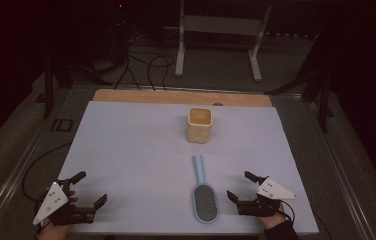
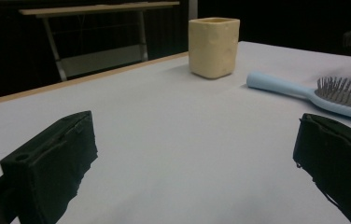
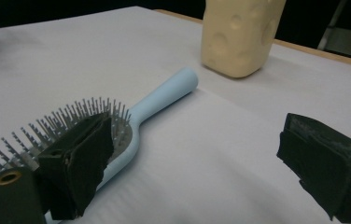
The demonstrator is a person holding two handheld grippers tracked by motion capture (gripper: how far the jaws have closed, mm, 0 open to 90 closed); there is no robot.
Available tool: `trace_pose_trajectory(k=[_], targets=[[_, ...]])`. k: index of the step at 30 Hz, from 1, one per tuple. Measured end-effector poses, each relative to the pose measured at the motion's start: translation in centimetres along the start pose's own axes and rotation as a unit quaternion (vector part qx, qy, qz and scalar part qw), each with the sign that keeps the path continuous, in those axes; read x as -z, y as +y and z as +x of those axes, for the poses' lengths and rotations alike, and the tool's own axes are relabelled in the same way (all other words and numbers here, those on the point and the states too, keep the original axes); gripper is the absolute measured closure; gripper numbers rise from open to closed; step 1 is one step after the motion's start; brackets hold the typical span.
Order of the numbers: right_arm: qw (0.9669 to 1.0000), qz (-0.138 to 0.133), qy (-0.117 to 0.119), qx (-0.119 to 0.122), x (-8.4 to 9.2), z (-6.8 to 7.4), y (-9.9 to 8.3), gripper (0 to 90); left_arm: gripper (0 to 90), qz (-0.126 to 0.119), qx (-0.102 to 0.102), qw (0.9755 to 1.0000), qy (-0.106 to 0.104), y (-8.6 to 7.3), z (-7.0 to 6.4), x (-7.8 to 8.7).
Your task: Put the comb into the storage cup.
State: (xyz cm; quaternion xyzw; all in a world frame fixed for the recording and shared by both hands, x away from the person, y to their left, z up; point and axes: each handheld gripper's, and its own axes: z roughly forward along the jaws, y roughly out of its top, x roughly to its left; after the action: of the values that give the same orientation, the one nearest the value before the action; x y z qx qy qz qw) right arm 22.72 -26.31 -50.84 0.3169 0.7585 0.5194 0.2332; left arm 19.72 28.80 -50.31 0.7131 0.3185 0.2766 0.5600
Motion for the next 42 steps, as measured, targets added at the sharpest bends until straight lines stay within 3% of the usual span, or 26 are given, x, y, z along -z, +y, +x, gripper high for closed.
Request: trace_pose_trajectory(k=[6, 10, 14, 23, 32, 38, 42], targets=[[1.0, 0.002, -0.005, 0.003, 0.2, 0.0, 0.2, 9.9, 0.0, -0.003, -0.001, 1.0, -0.001, 0.1, -0.1, -0.2], [0.9999, 0.012, 0.006, 0.005, 0.3, -0.1, 0.3, 9.9, 0.0, -0.002, -0.001, 1.0, -0.003, 0.1, -0.1, -0.4], [0.9995, 0.021, 0.014, 0.022, 0.2, 0.4, 0.4, 9.9, 0.0, 0.0, 0.011, 0.9999, -0.006, 0.1, -0.1, -0.2], [0.9988, 0.031, 0.015, 0.034, 0.0, 0.8, 0.8, 9.9, 0.0, -0.004, 0.009, 0.9999, -0.012, 0.0, -0.1, 0.2], [0.9983, 0.033, 0.031, 0.036, 0.1, 1.3, 1.4, 9.9, 0.0, -0.007, 0.01, 0.9999, -0.012, 0.2, -0.2, 0.1], [0.9955, 0.058, 0.056, 0.05, -0.2, 1.9, 2.2, 9.8, 0.0, -0.009, 0.011, 0.9998, -0.015, 0.2, -0.2, 0.0], [0.9952, 0.053, 0.065, 0.052, 0.0, 2.0, 3.0, 9.9, 0.0, -0.007, 0.011, 0.9998, -0.015, 0.2, -0.2, 0.0]])
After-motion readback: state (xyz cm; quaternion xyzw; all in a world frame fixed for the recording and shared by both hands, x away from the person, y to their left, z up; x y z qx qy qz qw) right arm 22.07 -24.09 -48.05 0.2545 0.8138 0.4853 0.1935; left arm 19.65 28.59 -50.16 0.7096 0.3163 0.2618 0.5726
